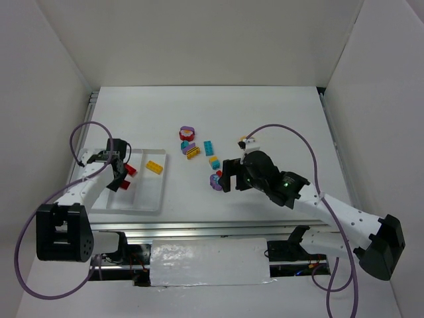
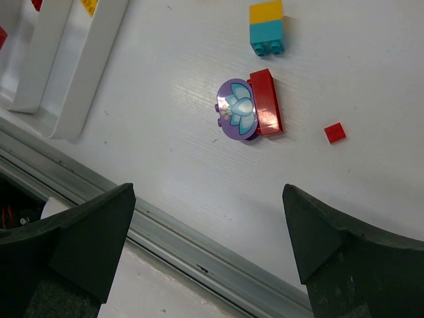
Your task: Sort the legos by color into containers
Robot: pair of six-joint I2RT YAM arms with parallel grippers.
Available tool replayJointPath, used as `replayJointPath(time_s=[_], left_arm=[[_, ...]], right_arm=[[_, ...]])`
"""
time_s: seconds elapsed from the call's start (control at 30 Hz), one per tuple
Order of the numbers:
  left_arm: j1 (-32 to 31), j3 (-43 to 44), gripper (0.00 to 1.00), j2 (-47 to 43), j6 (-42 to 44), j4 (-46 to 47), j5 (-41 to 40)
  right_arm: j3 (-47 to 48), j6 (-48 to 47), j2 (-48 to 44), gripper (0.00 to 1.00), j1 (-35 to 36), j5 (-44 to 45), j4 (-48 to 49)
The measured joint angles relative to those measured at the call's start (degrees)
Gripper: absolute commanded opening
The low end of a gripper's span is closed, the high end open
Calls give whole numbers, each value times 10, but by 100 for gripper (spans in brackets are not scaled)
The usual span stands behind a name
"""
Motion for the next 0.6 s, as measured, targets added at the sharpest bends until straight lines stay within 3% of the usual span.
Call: replayJointPath(time_s=[0.1, 0.17, 0.4, 0.6], left_arm=[[10, -2, 85, 0, 12, 12, 3], [19, -5, 91, 0, 14, 17, 8], [27, -12, 94, -14, 26, 20, 26], [21, -19, 95, -116, 95, 49, 75]], right_arm=[[0, 2, 10, 100, -7, -5, 4], [0, 2, 20, 100, -15, -7, 6], [0, 4, 75, 100, -55, -23, 12], [0, 7, 144, 96, -130, -54, 13]])
